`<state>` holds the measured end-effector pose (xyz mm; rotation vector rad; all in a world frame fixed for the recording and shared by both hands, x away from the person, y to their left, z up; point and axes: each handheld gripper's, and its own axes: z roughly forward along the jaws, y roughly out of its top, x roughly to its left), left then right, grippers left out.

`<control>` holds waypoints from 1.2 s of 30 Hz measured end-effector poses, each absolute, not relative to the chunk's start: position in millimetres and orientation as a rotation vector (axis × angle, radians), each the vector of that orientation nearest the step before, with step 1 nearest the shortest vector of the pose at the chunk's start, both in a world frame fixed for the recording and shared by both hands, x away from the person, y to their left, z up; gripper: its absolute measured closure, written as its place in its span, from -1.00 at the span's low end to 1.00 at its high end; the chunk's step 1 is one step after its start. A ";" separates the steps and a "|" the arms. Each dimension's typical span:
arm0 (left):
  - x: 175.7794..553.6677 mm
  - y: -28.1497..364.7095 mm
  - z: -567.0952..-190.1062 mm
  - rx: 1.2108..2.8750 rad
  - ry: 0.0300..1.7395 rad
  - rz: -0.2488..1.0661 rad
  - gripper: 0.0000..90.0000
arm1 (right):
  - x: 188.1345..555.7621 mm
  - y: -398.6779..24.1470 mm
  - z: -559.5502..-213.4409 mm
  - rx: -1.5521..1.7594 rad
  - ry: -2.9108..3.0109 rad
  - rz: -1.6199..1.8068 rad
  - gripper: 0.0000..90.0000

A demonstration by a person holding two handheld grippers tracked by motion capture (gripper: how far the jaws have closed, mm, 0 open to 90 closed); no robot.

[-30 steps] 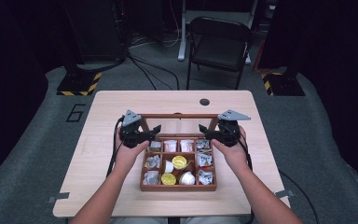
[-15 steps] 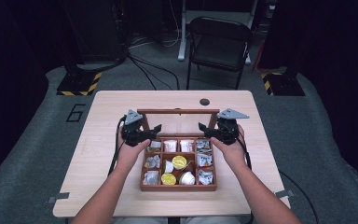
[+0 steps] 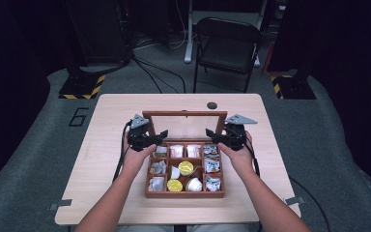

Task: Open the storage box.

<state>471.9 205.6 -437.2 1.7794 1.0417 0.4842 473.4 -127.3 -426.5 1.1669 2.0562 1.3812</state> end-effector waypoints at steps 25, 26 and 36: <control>480.3 206.0 -458.5 1.770 1.080 0.442 -0.37 | 483.7 -127.7 -458.8 1.290 2.093 1.328 -0.17; 480.6 206.8 -459.6 1.776 1.074 0.440 -0.37 | 483.5 -127.9 -460.0 1.293 2.089 1.330 -0.17; 482.1 204.6 -468.6 1.812 1.093 0.441 -0.35 | 482.5 -128.1 -467.4 1.294 2.095 1.303 -0.13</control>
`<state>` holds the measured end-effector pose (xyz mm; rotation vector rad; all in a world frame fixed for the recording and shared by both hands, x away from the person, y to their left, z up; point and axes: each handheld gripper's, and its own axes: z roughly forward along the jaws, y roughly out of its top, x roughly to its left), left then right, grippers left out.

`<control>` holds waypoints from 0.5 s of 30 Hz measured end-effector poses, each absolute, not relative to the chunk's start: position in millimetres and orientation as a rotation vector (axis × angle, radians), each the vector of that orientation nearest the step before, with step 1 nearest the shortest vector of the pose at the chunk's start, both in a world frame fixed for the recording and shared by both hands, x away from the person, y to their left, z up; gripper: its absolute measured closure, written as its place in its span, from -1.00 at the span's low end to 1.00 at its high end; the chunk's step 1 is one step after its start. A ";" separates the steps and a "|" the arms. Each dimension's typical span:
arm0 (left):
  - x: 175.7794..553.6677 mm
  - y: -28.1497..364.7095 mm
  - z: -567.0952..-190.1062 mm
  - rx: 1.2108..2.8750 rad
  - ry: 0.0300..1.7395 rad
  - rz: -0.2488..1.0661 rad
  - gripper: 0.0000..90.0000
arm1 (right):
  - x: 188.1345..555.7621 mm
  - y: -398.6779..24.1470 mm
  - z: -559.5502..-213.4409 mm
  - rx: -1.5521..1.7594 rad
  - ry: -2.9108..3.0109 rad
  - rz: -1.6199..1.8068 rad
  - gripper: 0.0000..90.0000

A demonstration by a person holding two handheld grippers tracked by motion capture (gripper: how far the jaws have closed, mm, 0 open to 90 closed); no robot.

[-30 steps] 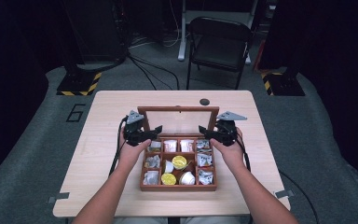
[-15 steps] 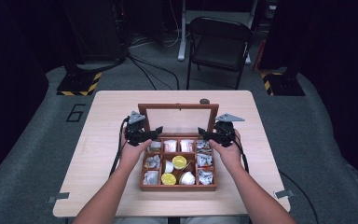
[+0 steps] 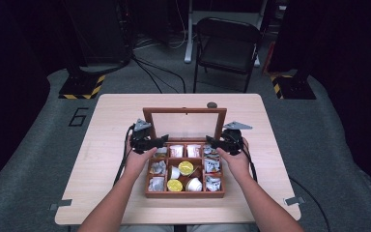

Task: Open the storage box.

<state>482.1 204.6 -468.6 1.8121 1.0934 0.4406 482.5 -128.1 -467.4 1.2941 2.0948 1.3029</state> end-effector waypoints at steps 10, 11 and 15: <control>484.3 205.6 -471.1 1.799 1.100 0.433 -0.32 | 483.6 -128.3 -468.9 1.288 2.085 1.294 -0.08; 484.3 205.8 -471.5 1.802 1.105 0.428 -0.31 | 483.9 -128.5 -469.1 1.289 2.086 1.296 -0.07; 485.6 204.7 -474.4 1.789 1.120 0.416 -0.30 | 484.8 -128.5 -469.4 1.298 2.088 1.297 -0.07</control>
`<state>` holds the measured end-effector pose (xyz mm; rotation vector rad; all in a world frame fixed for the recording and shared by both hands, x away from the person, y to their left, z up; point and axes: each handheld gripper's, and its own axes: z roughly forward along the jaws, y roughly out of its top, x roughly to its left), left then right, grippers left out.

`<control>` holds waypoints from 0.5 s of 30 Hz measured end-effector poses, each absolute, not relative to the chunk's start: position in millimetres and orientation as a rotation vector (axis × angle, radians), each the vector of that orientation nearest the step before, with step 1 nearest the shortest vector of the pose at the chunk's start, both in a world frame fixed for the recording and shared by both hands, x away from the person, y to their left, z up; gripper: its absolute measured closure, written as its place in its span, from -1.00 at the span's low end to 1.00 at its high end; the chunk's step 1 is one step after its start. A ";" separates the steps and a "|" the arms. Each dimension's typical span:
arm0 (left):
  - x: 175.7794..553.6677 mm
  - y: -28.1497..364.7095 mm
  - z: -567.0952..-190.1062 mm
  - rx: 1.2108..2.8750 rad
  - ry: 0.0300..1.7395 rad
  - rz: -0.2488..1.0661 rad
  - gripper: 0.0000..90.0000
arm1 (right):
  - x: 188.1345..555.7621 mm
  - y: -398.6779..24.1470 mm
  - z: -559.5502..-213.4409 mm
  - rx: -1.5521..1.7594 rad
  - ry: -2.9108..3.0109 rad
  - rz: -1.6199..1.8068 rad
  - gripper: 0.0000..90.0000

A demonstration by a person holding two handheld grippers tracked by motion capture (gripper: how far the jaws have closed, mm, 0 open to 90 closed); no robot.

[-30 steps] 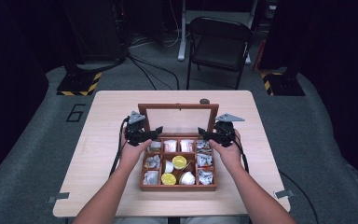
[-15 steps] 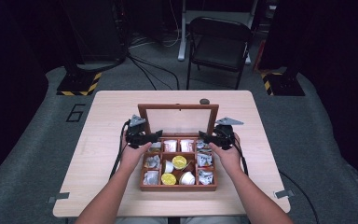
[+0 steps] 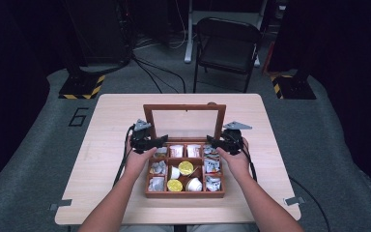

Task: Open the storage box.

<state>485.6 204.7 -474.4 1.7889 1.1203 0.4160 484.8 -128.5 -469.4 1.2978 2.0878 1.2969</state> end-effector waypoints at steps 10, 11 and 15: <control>488.7 204.8 -476.2 1.760 1.145 0.407 -0.25 | 491.4 -127.7 -468.8 1.321 2.100 1.294 -0.06; 489.8 206.0 -476.5 1.763 1.147 0.407 -0.24 | 492.5 -128.2 -469.0 1.318 2.099 1.289 -0.04; 492.2 205.5 -478.4 1.763 1.152 0.418 -0.21 | 495.6 -129.3 -469.5 1.324 2.097 1.282 0.02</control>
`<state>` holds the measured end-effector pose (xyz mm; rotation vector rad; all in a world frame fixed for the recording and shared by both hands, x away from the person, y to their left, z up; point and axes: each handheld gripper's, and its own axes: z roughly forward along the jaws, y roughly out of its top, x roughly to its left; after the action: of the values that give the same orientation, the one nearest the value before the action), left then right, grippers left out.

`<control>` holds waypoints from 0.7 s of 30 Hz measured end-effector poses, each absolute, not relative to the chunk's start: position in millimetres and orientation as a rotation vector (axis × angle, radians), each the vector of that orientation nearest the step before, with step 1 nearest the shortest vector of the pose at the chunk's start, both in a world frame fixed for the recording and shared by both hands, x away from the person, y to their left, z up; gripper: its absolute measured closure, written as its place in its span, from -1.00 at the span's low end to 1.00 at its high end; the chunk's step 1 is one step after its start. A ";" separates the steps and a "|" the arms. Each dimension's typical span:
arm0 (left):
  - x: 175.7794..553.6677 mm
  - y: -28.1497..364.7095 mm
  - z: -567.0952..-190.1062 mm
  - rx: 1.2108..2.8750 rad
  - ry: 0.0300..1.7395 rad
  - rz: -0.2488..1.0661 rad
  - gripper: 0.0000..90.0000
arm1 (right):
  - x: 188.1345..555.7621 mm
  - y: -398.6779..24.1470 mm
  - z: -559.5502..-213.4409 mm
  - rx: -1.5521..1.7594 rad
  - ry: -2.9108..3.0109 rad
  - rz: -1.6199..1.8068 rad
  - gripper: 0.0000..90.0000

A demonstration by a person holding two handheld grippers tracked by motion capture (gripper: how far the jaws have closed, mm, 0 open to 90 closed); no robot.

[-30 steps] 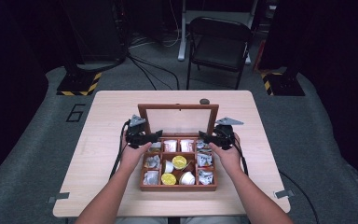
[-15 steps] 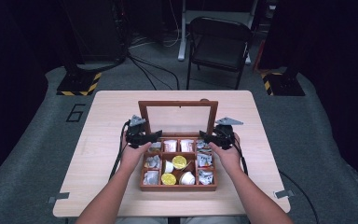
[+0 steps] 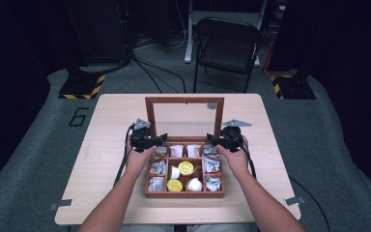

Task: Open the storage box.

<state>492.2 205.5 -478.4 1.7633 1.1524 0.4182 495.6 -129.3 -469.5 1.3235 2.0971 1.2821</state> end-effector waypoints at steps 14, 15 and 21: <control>502.2 209.9 -484.6 1.736 1.220 0.351 -0.20 | 506.1 -125.3 -474.1 1.370 2.113 1.252 0.06; 502.9 210.7 -484.4 1.743 1.223 0.349 -0.20 | 506.1 -125.3 -474.1 1.370 2.113 1.252 0.06; 505.2 210.7 -483.5 1.752 1.232 0.334 -0.21 | 509.7 -124.8 -472.2 1.377 2.135 1.237 0.05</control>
<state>505.2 210.7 -483.5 1.7524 1.2319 0.3339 509.7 -124.8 -472.2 1.3770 2.1349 1.2367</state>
